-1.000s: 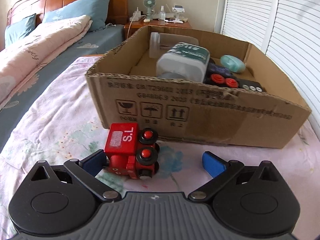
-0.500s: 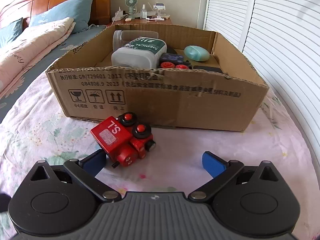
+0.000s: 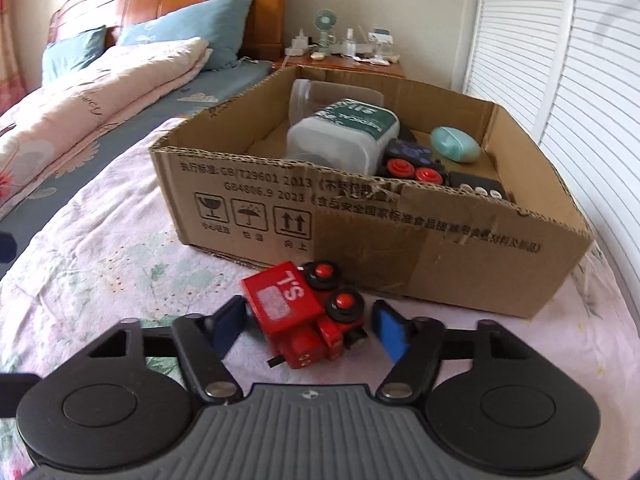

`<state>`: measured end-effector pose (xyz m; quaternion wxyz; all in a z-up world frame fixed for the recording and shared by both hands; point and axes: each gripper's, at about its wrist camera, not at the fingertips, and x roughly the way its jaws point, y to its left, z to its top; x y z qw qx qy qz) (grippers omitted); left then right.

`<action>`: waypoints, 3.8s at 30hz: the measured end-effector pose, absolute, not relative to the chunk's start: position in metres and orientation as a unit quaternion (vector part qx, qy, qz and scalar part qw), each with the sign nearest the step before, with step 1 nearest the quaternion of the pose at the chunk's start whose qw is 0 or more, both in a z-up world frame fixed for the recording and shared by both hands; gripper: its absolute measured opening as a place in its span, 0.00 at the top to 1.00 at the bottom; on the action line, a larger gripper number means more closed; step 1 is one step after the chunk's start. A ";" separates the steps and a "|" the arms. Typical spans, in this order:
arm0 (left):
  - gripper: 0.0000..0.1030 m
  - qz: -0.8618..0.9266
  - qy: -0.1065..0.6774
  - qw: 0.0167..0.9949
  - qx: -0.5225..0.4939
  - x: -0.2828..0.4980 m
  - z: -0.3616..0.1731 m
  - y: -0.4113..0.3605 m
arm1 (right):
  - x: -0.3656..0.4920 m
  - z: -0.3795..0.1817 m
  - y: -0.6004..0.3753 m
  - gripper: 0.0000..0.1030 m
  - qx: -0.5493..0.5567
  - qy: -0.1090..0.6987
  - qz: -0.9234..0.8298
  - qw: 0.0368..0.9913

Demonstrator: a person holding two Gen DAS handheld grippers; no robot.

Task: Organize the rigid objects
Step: 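Close the right tool on the red toy train and lift it, then carry the red toy train into the box and open the right tool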

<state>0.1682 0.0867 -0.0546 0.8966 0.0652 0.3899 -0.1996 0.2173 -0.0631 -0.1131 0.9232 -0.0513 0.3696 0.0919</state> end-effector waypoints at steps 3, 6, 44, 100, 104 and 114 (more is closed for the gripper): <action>0.02 -0.201 0.387 0.898 0.062 0.168 -0.052 0.085 | 0.214 -0.112 -0.064 0.43 -0.060 0.368 0.091 0.923; 0.02 -0.204 0.384 0.898 0.063 0.166 -0.050 0.081 | 0.206 -0.111 -0.070 0.46 -0.058 0.373 0.092 0.921; 0.02 -0.202 0.369 0.905 0.064 0.161 -0.039 0.053 | 0.177 -0.102 -0.105 0.47 -0.080 0.399 0.107 0.907; 0.02 -0.133 0.328 0.934 0.040 0.156 -0.030 0.085 | 0.343 -0.019 -0.019 0.47 -0.088 0.396 0.209 0.890; 0.02 -0.132 0.330 0.934 0.039 0.156 -0.032 0.086 | 0.341 -0.016 -0.019 0.10 -0.082 0.387 0.212 0.894; 0.02 -0.126 0.330 0.935 0.041 0.156 -0.028 0.084 | 0.325 -0.008 -0.034 0.02 -0.069 0.393 0.179 0.899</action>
